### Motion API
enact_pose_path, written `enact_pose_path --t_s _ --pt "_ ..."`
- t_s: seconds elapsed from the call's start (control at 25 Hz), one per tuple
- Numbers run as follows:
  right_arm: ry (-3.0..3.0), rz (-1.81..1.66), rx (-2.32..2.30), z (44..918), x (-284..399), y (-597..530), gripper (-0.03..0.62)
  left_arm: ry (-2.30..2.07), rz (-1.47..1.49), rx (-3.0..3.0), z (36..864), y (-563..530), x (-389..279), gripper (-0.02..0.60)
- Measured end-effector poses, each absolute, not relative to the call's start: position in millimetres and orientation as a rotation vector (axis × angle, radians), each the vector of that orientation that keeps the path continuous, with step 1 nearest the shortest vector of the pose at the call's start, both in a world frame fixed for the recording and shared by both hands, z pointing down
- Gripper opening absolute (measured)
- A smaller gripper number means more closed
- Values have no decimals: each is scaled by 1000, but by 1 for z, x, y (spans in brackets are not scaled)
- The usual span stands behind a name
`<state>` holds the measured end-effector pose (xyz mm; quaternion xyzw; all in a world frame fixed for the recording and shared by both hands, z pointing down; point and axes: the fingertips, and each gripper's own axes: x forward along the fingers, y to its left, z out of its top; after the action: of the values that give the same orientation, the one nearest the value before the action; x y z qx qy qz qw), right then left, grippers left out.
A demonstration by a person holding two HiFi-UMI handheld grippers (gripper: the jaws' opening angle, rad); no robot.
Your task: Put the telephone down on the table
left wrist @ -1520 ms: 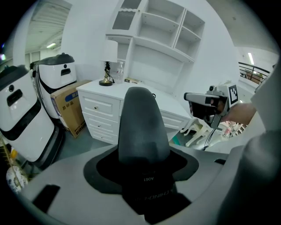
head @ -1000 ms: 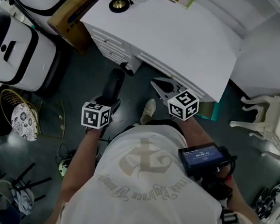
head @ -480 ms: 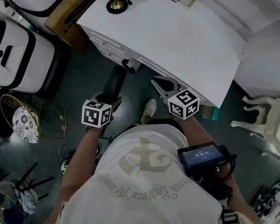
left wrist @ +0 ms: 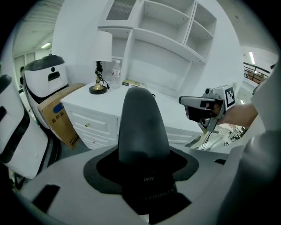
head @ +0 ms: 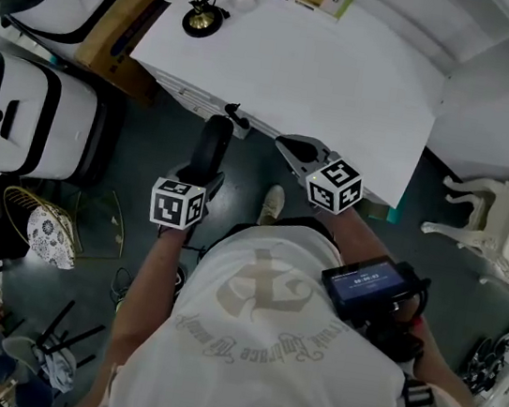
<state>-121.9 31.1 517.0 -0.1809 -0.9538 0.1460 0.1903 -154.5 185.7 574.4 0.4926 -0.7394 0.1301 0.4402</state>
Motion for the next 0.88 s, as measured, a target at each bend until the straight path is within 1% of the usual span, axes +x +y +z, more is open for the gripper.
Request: enact_pose_path --t_s 0.64,0.88 --pt "-2746 488 -415 514 -139 -49 15 -1811 360 1249 563 109 -186 278" --pt "-2754 498 -337 517 -135 -75 15 -1794 398 1283 564 87 -193 278"
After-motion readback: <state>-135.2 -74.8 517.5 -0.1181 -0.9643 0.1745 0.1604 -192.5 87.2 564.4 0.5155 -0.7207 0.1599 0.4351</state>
